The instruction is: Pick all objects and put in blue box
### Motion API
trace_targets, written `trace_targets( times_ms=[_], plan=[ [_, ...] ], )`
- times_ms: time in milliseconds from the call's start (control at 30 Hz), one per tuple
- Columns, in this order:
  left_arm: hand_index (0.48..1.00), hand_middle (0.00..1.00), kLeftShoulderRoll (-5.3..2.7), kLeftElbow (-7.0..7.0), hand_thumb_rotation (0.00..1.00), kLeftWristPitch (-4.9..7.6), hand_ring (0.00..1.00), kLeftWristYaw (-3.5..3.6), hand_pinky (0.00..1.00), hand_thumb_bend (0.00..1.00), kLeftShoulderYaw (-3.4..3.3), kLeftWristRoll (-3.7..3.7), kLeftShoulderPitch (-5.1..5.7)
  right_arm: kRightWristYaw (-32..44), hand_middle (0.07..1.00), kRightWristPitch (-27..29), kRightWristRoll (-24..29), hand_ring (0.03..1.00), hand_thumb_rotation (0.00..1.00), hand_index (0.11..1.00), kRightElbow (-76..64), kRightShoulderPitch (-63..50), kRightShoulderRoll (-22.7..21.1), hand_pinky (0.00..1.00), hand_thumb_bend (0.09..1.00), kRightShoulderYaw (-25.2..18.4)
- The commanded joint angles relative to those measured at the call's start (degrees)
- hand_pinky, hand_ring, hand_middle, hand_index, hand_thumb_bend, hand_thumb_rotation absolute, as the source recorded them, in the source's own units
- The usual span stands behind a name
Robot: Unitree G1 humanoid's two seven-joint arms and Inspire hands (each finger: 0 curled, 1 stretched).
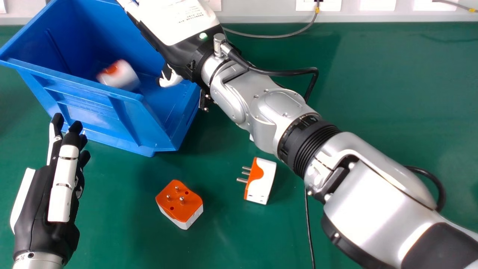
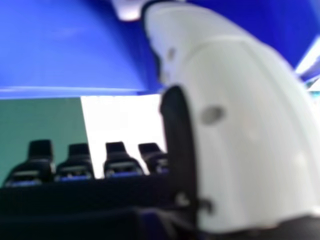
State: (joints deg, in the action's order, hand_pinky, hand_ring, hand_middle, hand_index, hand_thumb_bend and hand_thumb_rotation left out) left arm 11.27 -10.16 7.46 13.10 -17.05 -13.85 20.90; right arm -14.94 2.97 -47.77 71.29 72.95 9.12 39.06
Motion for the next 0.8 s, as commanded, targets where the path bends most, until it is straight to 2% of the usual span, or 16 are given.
trace_targets(
  times_ms=[0,67,133,267,500,567,667,767],
  plan=[
    [1.000,1.00,-0.05,0.06,0.98,0.76,1.00,0.14,1.00,0.46,-0.08,-0.05,-0.57,-1.1,0.995,-0.2,0.0,0.994,0.00,0.995,-1.0,0.8,0.2,0.95,0.309,0.1],
    [1.000,1.00,-0.16,-0.54,0.97,0.49,1.00,0.03,1.00,0.46,0.04,-0.06,-0.44,-1.2,0.997,-0.2,0.1,0.997,0.00,0.997,-1.2,0.8,0.1,0.95,0.311,0.0],
    [1.000,1.00,-0.21,-0.54,0.97,0.53,1.00,-0.02,1.00,0.46,0.08,0.03,-0.42,-1.0,0.999,-0.2,0.2,0.999,0.00,0.999,-1.5,0.8,-0.1,0.95,0.308,-0.2],
    [1.000,1.00,0.00,0.76,0.97,1.36,1.00,0.39,1.00,0.45,-0.11,0.06,-0.85,-1.2,1.000,-0.1,0.7,1.000,0.00,1.000,-2.5,0.6,-0.8,0.95,0.293,-0.7],
    [1.000,1.00,0.00,0.57,0.97,0.96,1.00,0.46,1.00,0.44,-0.14,0.25,-1.18,-1.3,1.000,1.2,2.6,1.000,0.00,1.000,-10.1,-2.5,-3.9,0.95,0.250,-3.5],
    [1.000,1.00,0.21,1.60,0.97,1.22,1.00,0.69,1.00,0.44,-0.42,0.13,-1.57,-1.1,1.000,1.2,2.9,1.000,0.00,1.000,-13.7,-4.3,-5.0,0.95,0.251,-4.0],
    [1.000,1.00,0.38,1.60,0.97,1.09,1.00,0.71,1.00,0.45,-0.58,0.17,-1.68,1.0,1.000,-0.4,3.2,1.000,0.00,1.000,-22.9,-8.7,-7.4,0.94,0.263,-5.0],
    [1.000,1.00,0.46,1.00,0.97,0.74,1.00,0.54,1.00,0.44,-0.57,0.31,-1.58,4.2,1.000,-3.6,2.9,1.000,0.00,1.000,-35.5,-14.7,-10.1,0.94,0.443,-6.5]
  ],
)
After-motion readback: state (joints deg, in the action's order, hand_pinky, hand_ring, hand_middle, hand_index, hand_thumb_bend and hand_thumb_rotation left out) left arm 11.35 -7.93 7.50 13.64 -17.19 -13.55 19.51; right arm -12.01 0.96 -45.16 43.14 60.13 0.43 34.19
